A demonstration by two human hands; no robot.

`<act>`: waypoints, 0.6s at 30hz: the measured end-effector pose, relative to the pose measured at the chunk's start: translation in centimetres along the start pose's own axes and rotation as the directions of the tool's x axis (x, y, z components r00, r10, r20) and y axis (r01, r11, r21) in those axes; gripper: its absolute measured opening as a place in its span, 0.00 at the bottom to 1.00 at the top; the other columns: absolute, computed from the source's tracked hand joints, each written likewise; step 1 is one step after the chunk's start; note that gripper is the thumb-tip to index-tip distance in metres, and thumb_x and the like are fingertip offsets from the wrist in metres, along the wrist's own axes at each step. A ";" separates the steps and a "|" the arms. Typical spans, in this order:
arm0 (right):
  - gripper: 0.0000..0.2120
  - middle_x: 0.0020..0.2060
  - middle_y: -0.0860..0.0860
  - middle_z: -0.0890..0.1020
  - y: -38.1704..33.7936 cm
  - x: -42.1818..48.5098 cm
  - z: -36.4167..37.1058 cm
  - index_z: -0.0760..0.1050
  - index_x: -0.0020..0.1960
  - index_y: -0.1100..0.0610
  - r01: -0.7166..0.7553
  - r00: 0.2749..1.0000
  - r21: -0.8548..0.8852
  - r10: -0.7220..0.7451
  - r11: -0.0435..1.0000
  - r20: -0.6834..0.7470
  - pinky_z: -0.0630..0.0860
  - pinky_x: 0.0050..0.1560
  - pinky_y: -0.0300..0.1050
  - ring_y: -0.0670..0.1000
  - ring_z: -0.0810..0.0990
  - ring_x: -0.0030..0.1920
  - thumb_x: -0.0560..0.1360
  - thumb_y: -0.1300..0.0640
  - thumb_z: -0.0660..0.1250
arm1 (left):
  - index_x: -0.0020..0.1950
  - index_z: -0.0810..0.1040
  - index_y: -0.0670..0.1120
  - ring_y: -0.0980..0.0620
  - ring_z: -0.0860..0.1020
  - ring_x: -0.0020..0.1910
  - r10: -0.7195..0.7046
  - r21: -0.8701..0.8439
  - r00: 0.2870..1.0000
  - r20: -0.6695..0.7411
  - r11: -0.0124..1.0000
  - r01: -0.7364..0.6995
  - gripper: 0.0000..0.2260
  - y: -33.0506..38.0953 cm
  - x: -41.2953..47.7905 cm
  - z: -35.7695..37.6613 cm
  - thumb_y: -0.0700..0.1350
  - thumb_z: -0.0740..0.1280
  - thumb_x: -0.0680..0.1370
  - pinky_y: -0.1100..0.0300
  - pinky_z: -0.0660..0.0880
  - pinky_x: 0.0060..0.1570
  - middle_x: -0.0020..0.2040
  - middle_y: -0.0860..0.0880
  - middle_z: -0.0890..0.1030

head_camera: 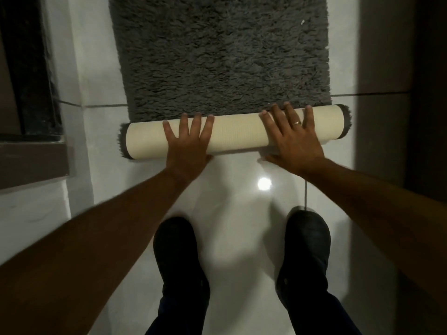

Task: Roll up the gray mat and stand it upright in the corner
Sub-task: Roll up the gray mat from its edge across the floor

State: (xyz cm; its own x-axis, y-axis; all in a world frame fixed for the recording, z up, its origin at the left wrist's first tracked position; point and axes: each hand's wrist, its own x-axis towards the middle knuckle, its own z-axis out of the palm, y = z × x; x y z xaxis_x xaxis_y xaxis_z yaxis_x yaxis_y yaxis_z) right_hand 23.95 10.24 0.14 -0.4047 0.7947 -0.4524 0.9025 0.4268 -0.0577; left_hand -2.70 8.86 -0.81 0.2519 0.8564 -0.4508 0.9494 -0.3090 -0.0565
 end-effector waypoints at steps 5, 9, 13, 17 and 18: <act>0.34 0.62 0.63 0.77 0.1 1.0 -1.1 0.66 0.71 0.59 0.006 0.998 0.021 -0.005 1.000 -0.060 0.67 0.63 0.68 0.65 0.75 0.61 0.72 0.45 0.73 | 0.73 0.68 0.49 0.40 0.75 0.62 0.000 -0.088 0.996 -0.089 0.996 -0.008 0.29 -0.6 0.0 -0.7 0.54 0.71 0.74 0.35 0.66 0.64 0.66 0.44 0.77; 0.32 0.60 0.60 0.79 -0.3 -2.2 -0.3 0.69 0.68 0.57 0.101 0.993 0.130 -0.108 0.986 0.052 0.69 0.62 0.62 0.63 0.77 0.59 0.72 0.40 0.72 | 0.75 0.64 0.52 0.42 0.71 0.67 0.054 -0.190 0.990 0.132 0.981 -0.028 0.28 -0.1 -3.2 -0.7 0.57 0.66 0.78 0.38 0.64 0.67 0.71 0.46 0.72; 0.37 0.67 0.58 0.76 -1.6 -4.5 1.2 0.59 0.76 0.50 0.087 0.941 0.183 -0.142 0.979 0.309 0.64 0.67 0.64 0.61 0.74 0.65 0.74 0.34 0.64 | 0.78 0.57 0.52 0.42 0.68 0.70 0.162 -0.249 0.911 0.381 0.966 -0.068 0.31 0.0 -5.2 -0.6 0.58 0.65 0.78 0.38 0.63 0.68 0.75 0.46 0.68; 0.37 0.73 0.60 0.69 -2.5 -6.0 1.8 0.54 0.80 0.52 0.103 0.989 0.118 -0.114 0.988 0.094 0.60 0.69 0.72 0.64 0.69 0.71 0.77 0.36 0.58 | 0.79 0.56 0.52 0.42 0.65 0.73 0.239 -0.411 0.857 0.456 0.911 -0.035 0.35 -1.3 -3.2 -1.6 0.56 0.69 0.77 0.40 0.61 0.71 0.77 0.45 0.65; 0.35 0.75 0.61 0.66 -2.8 -6.6 2.1 0.54 0.80 0.54 0.099 0.995 0.091 -0.100 0.991 0.003 0.58 0.70 0.74 0.64 0.65 0.74 0.79 0.37 0.55 | 0.79 0.55 0.52 0.42 0.64 0.73 0.225 -0.423 0.889 0.399 0.905 -0.040 0.37 -1.6 -2.5 -2.0 0.56 0.71 0.75 0.40 0.60 0.71 0.77 0.45 0.64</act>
State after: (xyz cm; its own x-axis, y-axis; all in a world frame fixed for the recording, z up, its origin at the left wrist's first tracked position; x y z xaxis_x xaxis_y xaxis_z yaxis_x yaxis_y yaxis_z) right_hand 24.37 2.90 1.39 -0.4923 0.7466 -0.4474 0.8676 0.4623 -0.1832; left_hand -4.44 8.00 2.17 0.3630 0.5267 -0.7687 0.9289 -0.1391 0.3433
